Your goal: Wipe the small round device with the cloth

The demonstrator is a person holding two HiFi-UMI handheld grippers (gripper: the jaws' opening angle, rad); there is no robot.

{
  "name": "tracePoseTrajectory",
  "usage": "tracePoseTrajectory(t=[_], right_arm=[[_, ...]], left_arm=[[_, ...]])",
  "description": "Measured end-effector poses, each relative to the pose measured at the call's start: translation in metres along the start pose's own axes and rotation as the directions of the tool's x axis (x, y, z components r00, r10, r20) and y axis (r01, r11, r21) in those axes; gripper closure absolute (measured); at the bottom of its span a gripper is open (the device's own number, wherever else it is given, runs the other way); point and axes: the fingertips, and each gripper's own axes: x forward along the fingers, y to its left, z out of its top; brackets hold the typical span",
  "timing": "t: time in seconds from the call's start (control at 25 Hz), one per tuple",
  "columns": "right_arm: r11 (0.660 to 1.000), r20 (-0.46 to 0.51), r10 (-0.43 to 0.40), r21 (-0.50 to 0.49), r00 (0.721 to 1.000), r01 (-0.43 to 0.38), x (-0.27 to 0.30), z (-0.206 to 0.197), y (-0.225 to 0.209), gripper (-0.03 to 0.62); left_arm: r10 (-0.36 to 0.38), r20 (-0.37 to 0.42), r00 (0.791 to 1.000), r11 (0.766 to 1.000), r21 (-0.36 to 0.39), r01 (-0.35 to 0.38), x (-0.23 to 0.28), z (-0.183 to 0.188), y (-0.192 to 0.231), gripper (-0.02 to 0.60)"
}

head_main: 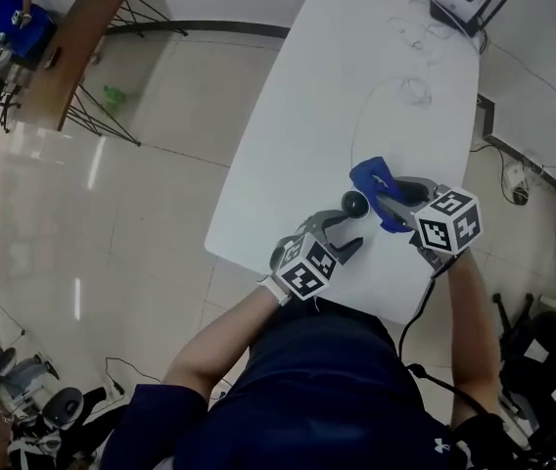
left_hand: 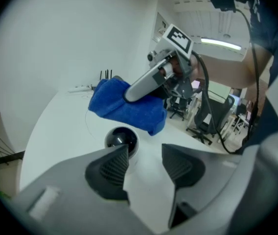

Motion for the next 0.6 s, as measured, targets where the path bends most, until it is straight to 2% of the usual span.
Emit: tracePoseTrajectory(t=[0.28, 0.48, 0.6], right_arm=[[0.990, -0.067, 0.108, 0.102, 0.992, -0.101, 0.025, -0.010, -0.027, 0.450], [0.983, -0.132, 0.115, 0.159, 0.985, -0.093, 0.052, -0.047, -0.045, 0.451], [0.972, -0.134, 0.101, 0.225, 0.986, -0.069, 0.067, -0.064, -0.055, 0.450]], left_arm=[[-0.008, 0.013, 1.000, 0.998, -0.061, 0.009, -0.004, -0.003, 0.005, 0.370], [-0.013, 0.024, 1.000, 0.996, -0.083, 0.015, -0.004, -0.004, 0.004, 0.370], [-0.012, 0.021, 1.000, 0.997, -0.078, 0.014, -0.004, -0.005, 0.005, 0.370]])
